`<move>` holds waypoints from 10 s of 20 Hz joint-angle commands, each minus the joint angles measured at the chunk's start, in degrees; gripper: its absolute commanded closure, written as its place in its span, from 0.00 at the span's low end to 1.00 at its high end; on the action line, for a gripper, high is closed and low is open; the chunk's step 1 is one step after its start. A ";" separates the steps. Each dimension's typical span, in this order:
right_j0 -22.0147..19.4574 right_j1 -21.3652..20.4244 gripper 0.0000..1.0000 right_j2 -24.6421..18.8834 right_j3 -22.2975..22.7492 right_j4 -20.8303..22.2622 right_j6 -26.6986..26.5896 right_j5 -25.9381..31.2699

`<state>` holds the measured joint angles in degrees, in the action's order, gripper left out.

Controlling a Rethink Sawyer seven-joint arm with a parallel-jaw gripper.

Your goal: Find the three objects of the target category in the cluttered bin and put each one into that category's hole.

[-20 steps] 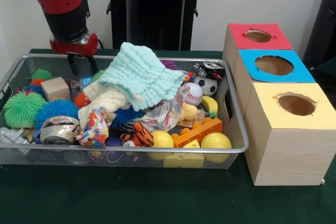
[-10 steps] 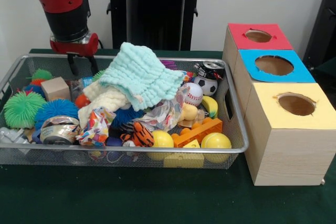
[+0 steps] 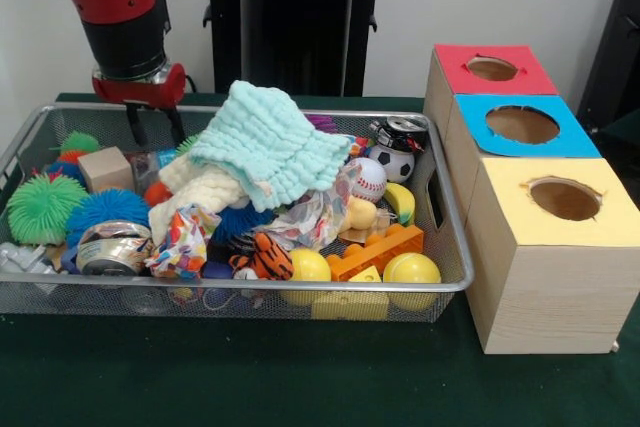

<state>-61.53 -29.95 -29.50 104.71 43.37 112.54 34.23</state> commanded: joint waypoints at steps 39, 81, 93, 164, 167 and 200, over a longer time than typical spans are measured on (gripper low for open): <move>24.72 1.91 0.00 29.17 -16.04 -19.40 15.94 -6.51; 29.97 3.36 0.00 37.99 5.10 -46.78 16.26 -25.50; 28.46 5.48 0.00 36.61 3.99 -48.43 13.55 -29.18; 41.24 -0.62 1.00 46.63 -10.35 -52.37 10.47 -7.46; 42.72 -0.70 1.00 48.43 -12.56 -53.02 10.54 -3.67; 54.68 -4.79 1.00 49.55 -17.71 -62.43 17.86 18.25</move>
<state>-10.14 -35.19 25.61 83.93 -14.77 113.16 47.49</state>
